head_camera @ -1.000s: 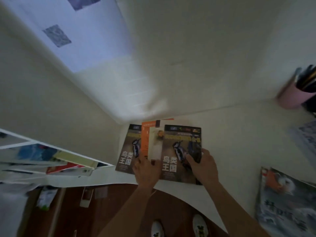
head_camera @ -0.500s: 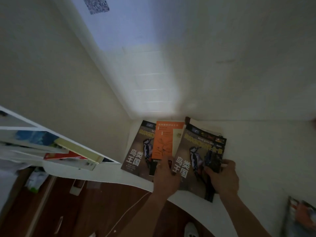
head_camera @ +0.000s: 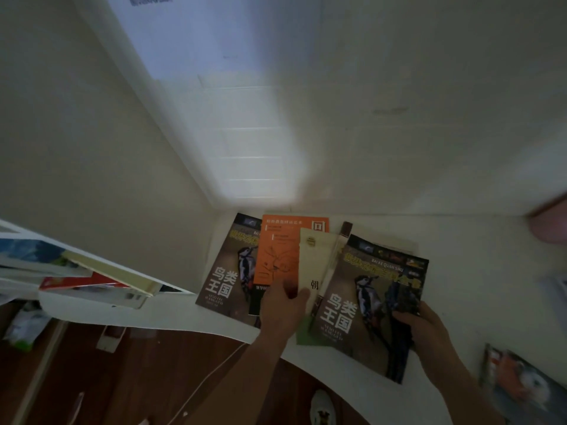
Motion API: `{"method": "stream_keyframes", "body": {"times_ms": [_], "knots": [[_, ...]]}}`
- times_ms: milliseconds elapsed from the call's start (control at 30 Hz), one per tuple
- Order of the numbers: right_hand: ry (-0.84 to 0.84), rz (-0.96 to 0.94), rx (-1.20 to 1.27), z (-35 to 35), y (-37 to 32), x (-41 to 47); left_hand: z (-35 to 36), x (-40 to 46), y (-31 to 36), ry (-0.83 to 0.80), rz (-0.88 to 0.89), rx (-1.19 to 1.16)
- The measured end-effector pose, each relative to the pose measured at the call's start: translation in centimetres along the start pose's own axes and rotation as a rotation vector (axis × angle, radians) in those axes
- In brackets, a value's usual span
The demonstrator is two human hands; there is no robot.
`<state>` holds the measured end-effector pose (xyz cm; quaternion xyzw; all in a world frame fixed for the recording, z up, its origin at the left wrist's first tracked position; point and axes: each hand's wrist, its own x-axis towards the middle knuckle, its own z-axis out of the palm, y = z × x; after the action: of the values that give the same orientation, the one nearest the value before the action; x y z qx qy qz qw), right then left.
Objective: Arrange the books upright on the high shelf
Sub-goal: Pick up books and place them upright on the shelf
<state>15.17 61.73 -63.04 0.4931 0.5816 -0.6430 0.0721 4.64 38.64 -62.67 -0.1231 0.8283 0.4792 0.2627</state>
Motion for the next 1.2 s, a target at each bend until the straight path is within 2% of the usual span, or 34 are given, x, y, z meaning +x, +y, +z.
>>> {"method": "stream_keyframes", "body": {"times_ms": [100,167,300,367,433,533,633,733,800,967,1200], "knots": [[0.03,-0.037,-0.06,-0.8,-0.2,-0.2,0.8,-0.3,0.2,-0.061,-0.015,-0.107],[0.041,-0.084,-0.194,-1.1,0.0,-0.4,1.3,-0.7,0.3,-0.106,0.024,-0.106],[-0.085,-0.247,-0.506,-0.5,0.0,-1.1,1.7,-1.2,0.0,-0.21,0.055,-0.148],[-0.12,-0.337,-0.581,0.4,-0.3,-1.2,1.4,-1.7,0.2,-0.273,0.081,-0.184],[-0.118,-0.363,-0.439,1.0,-0.9,-1.7,0.8,-2.5,0.4,-0.341,0.088,-0.288],[-0.097,-0.25,-0.01,-0.2,-1.8,-2.4,0.0,-4.3,0.8,-0.449,0.18,-0.419],[-0.175,-0.411,0.108,-2.3,-3.4,-3.6,0.4,-5.8,1.5,-0.513,0.293,-0.482],[-0.186,-0.529,0.205,-3.0,-4.6,-5.1,1.7,-6.6,2.4,-0.45,0.373,-0.417],[-0.217,-0.566,0.252,-2.8,-4.5,-6.0,2.1,-7.3,2.6,-0.385,0.36,-0.351],[-0.174,-0.508,0.228,-2.5,-2.2,-6.0,3.5,-8.4,1.7,-0.301,0.276,-0.293],[-0.192,-0.438,0.19,-1.5,-1.8,-6.3,4.9,-9.0,3.3,-0.171,0.266,-0.434]]}}
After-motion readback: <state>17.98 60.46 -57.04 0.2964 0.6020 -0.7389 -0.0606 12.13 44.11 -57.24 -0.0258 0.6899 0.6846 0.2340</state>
